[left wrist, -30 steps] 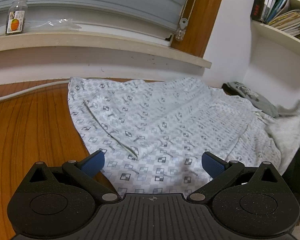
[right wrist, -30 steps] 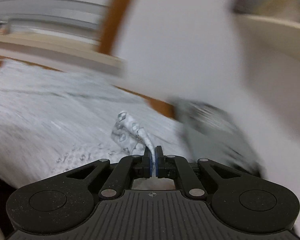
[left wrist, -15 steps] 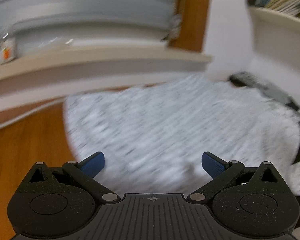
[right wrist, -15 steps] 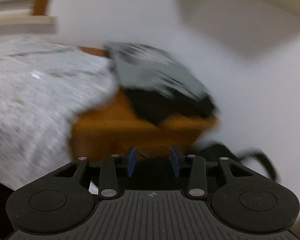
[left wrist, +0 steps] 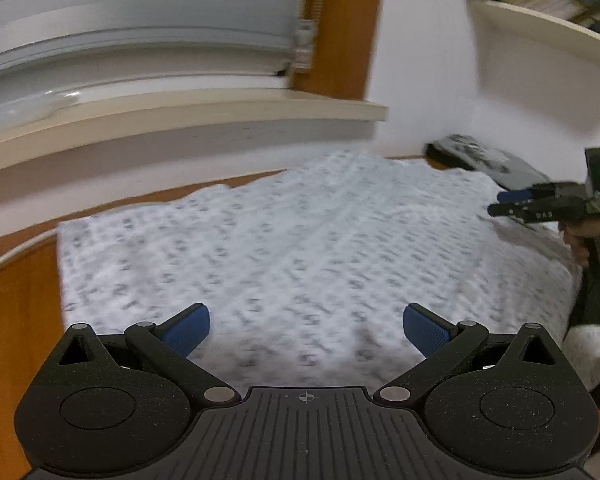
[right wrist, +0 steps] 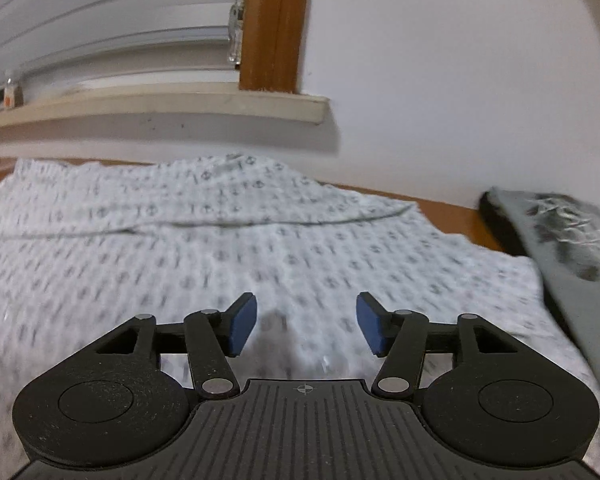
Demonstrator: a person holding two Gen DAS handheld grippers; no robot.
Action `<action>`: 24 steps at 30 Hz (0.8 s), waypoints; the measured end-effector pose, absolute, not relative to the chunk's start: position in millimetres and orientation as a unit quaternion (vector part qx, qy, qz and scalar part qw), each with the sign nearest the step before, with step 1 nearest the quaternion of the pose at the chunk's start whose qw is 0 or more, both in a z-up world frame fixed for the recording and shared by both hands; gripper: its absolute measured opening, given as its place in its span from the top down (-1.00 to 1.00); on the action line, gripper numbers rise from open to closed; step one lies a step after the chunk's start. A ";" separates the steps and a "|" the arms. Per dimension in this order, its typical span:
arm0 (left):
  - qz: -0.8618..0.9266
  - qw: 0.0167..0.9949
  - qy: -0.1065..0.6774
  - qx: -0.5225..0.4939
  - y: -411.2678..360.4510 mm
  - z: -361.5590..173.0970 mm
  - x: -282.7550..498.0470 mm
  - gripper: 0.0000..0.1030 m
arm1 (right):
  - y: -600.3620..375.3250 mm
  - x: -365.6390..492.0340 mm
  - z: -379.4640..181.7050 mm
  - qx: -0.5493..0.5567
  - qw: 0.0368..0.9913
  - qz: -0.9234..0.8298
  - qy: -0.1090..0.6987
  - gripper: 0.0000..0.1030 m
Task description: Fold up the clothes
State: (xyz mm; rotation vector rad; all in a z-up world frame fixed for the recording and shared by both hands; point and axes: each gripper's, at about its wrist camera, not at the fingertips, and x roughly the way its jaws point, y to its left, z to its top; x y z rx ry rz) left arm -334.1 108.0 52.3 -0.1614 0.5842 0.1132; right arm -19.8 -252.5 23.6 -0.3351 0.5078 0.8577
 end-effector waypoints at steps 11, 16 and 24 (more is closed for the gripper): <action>0.036 0.940 0.333 -0.067 78.6 38.1 -240.7 -1.00 | -226.5 42.3 10.2 -0.128 0.852 0.421 0.283 -0.32; 0.051 0.937 0.343 -0.036 82.9 21.9 -226.5 -1.00 | -218.9 54.5 6.4 -0.132 0.847 0.429 0.285 -0.47; 0.072 0.935 0.345 -0.022 113.5 17.8 -209.1 -1.00 | -196.0 78.4 2.6 -0.130 0.857 0.398 0.301 -0.90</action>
